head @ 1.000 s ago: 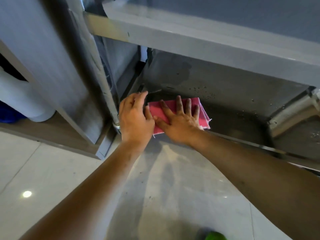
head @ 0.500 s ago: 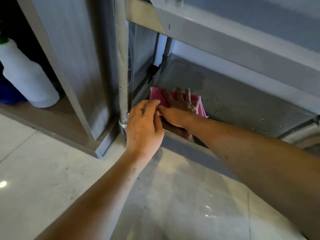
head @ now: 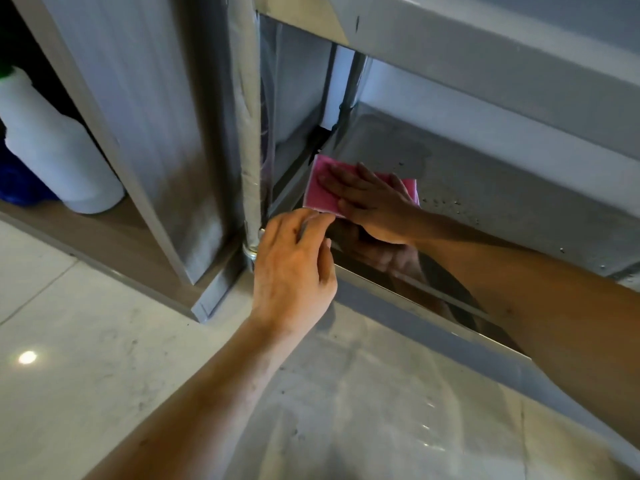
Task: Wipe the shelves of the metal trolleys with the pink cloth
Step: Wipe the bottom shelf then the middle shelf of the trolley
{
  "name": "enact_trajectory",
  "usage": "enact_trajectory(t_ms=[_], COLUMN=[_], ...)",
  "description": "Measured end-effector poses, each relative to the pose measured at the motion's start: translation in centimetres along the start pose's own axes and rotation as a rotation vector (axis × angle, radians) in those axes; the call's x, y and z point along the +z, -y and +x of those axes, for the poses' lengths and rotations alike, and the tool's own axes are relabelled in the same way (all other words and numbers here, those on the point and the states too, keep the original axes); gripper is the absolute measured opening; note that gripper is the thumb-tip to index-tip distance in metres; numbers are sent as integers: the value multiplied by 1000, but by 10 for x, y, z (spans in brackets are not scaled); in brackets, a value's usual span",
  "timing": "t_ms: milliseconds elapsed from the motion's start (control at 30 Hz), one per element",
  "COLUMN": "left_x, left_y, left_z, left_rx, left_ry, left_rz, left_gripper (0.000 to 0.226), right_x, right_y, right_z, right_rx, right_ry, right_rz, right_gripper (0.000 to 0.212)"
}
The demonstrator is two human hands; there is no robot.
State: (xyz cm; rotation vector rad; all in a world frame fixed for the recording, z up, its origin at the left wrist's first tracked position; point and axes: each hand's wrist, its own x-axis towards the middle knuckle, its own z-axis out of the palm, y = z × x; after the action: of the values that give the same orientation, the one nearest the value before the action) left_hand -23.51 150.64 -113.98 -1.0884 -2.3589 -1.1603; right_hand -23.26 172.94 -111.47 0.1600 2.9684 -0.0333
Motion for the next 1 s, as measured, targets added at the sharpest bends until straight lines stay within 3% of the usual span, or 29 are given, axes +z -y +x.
enact_trajectory(t_ms=[167,333,533,800,1000], left_x=[10,18,26,31,29], left_y=[-7,-6,8,9,13], left_z=[4,8,2,-11,-21], left_rx=[-34,-46,-42,47,59], left_ry=[-15,-119,-126,-107,-24], left_rz=[81,151,189,140,108], left_gripper=[41,30,35,45,48], right_x=[6,-5,-10,-18,-23], right_y=[-2,-23,-60,-94,-91], right_z=[13,44,75,108,116], right_rx=[42,116,194,430,488], right_ry=[-68,-33,-40,-66,-54], right_rz=[33,4,-2,105,173], right_gripper=[59,70,74,66,64])
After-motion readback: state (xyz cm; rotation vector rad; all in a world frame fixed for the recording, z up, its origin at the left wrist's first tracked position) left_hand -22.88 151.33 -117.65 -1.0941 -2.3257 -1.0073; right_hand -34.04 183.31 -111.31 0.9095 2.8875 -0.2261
